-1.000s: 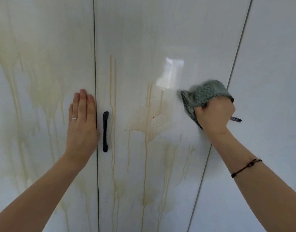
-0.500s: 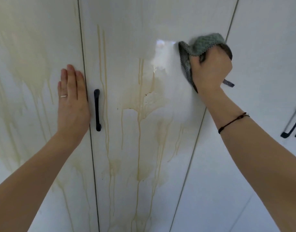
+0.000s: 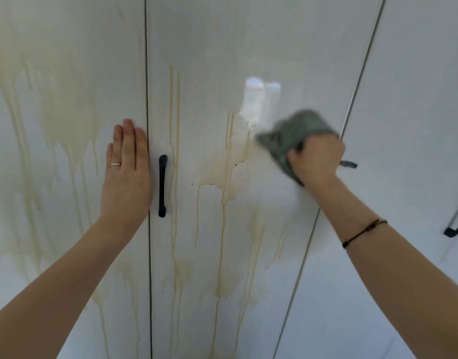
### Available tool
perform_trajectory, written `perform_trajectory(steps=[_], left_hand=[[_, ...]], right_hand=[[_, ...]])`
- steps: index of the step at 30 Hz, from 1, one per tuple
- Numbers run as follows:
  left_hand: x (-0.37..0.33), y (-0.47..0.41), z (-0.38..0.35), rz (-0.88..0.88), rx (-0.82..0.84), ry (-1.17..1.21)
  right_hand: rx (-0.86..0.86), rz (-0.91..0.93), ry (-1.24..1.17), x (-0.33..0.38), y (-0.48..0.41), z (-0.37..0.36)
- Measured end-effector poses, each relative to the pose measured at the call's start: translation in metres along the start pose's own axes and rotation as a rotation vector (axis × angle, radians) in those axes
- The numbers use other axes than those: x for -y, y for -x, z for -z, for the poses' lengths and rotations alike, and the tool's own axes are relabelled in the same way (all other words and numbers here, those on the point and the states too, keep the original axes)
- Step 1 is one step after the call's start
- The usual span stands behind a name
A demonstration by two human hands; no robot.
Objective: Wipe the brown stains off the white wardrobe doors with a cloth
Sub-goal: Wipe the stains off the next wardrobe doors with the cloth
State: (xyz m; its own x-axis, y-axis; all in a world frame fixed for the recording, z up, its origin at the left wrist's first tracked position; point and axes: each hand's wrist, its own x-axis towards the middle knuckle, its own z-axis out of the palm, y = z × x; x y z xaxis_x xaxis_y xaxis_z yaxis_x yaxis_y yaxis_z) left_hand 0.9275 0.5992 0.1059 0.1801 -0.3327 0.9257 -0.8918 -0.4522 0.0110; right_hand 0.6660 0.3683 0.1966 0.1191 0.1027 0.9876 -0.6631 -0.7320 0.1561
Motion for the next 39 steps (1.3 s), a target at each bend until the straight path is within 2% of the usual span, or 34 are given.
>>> perform_trajectory(steps=[2, 3, 5, 7, 10, 11, 12, 14, 18, 20, 21, 23, 25, 28, 30, 31, 33, 34, 37, 39], left_hand=[[-0.002, 0.0, -0.001, 0.014, 0.016, -0.018], [-0.002, -0.001, -0.002, 0.019, 0.022, -0.027], [-0.002, 0.0, -0.005, 0.026, 0.023, -0.031], [-0.002, 0.001, -0.006, 0.021, 0.004, -0.044], [-0.005, 0.0, -0.002, 0.029, 0.018, -0.053], [-0.006, 0.0, 0.0, 0.035, 0.02, -0.051], [-0.007, 0.001, 0.002, 0.043, 0.02, -0.049], [-0.007, 0.001, 0.003, 0.044, 0.026, -0.047], [-0.006, 0.001, 0.002, 0.046, 0.024, -0.048], [-0.006, 0.001, 0.0, 0.05, 0.024, -0.046], [-0.006, 0.002, -0.001, 0.048, 0.03, -0.047], [-0.006, 0.002, 0.0, 0.04, 0.046, -0.058], [-0.005, 0.003, 0.001, 0.037, 0.054, -0.053], [-0.005, 0.004, 0.002, 0.025, 0.066, -0.04], [-0.004, 0.004, 0.002, 0.026, 0.065, -0.033], [-0.004, 0.004, 0.002, 0.032, 0.058, -0.036], [-0.005, 0.003, 0.001, 0.043, 0.05, -0.029], [-0.006, 0.003, 0.0, 0.043, 0.046, -0.027], [-0.006, 0.004, -0.002, 0.038, 0.042, -0.035], [-0.004, 0.004, -0.002, 0.041, 0.042, -0.044]], right_hand=[[-0.053, -0.318, 0.019, -0.001, -0.038, -0.003], [-0.074, -0.388, -0.007, 0.002, -0.045, -0.007], [-0.092, -0.351, -0.042, 0.017, -0.034, -0.013], [-0.07, -0.116, -0.073, 0.035, 0.006, -0.014], [0.052, 0.468, -0.25, 0.042, 0.084, -0.004], [0.081, 0.577, -0.286, 0.036, 0.097, -0.001], [0.077, 0.6, -0.291, 0.028, 0.097, 0.002], [0.011, 0.439, -0.198, 0.011, 0.072, 0.001], [-0.08, -0.155, -0.009, 0.003, -0.027, -0.005], [-0.085, -0.284, -0.009, 0.018, -0.055, -0.012], [-0.085, -0.286, -0.031, 0.028, -0.059, -0.015], [-0.08, -0.166, -0.071, 0.055, -0.049, -0.019], [-0.064, 0.118, -0.197, 0.079, -0.012, -0.02], [0.159, 0.588, -0.414, 0.085, 0.061, -0.017], [0.214, 0.788, -0.383, 0.069, 0.078, -0.015], [0.186, 0.823, -0.359, 0.061, 0.068, -0.015], [0.036, 0.74, -0.27, 0.052, 0.029, -0.016], [-0.021, 0.611, -0.206, 0.051, 0.002, -0.017], [-0.047, 0.165, -0.065, 0.061, -0.063, -0.017], [-0.031, -0.007, -0.098, 0.077, -0.07, -0.019]])
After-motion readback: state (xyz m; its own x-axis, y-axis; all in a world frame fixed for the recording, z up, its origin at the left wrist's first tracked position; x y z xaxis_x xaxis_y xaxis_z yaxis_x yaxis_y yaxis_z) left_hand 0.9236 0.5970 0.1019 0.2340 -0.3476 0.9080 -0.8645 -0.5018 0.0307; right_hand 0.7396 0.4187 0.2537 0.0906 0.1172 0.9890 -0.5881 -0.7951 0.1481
